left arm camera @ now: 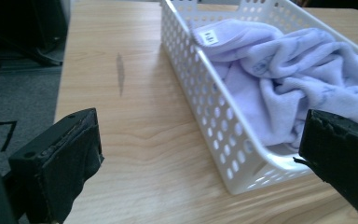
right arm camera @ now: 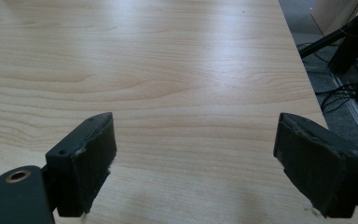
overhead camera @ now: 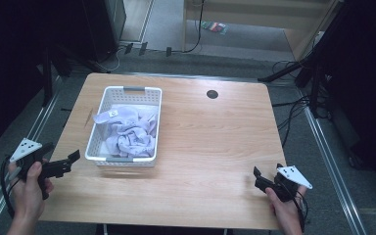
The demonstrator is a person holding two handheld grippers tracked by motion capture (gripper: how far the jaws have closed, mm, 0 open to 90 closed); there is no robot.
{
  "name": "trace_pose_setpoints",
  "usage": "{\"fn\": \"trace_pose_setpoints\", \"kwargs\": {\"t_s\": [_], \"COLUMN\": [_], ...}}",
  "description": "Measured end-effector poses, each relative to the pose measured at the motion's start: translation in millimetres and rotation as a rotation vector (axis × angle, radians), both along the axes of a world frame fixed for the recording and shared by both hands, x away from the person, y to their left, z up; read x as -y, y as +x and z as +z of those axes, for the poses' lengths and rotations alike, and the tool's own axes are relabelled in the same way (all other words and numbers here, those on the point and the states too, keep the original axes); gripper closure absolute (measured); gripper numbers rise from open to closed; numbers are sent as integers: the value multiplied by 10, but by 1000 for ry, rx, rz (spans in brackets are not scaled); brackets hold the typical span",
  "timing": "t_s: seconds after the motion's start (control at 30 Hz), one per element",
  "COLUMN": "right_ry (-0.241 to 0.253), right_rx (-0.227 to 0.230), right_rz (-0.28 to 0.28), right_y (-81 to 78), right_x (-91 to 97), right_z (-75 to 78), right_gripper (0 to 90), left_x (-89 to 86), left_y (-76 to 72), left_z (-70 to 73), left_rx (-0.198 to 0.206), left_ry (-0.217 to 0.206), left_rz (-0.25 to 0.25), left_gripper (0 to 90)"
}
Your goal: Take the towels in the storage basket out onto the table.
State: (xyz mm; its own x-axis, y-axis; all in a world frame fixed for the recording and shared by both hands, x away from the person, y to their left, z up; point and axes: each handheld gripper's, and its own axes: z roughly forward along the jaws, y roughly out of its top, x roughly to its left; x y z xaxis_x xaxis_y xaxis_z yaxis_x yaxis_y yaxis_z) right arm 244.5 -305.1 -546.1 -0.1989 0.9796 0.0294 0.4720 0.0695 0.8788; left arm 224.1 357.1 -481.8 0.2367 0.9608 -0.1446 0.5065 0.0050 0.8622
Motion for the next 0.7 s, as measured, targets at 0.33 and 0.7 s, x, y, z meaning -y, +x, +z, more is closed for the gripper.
{"fn": "trace_pose_setpoints", "kwargs": {"t_s": [0.33, 0.7], "right_ry": [3, 2], "right_rx": [-2, -3], "right_rz": [2, 2], "right_y": [1, 2], "right_x": [2, 2], "right_z": [0, 0], "right_gripper": [131, 134], "left_x": [268, 588], "left_y": [272, 545], "left_z": [309, 366], "left_rx": [-55, -155], "left_ry": [72, 147], "left_rz": [-73, -143], "left_gripper": [0, 0]}}
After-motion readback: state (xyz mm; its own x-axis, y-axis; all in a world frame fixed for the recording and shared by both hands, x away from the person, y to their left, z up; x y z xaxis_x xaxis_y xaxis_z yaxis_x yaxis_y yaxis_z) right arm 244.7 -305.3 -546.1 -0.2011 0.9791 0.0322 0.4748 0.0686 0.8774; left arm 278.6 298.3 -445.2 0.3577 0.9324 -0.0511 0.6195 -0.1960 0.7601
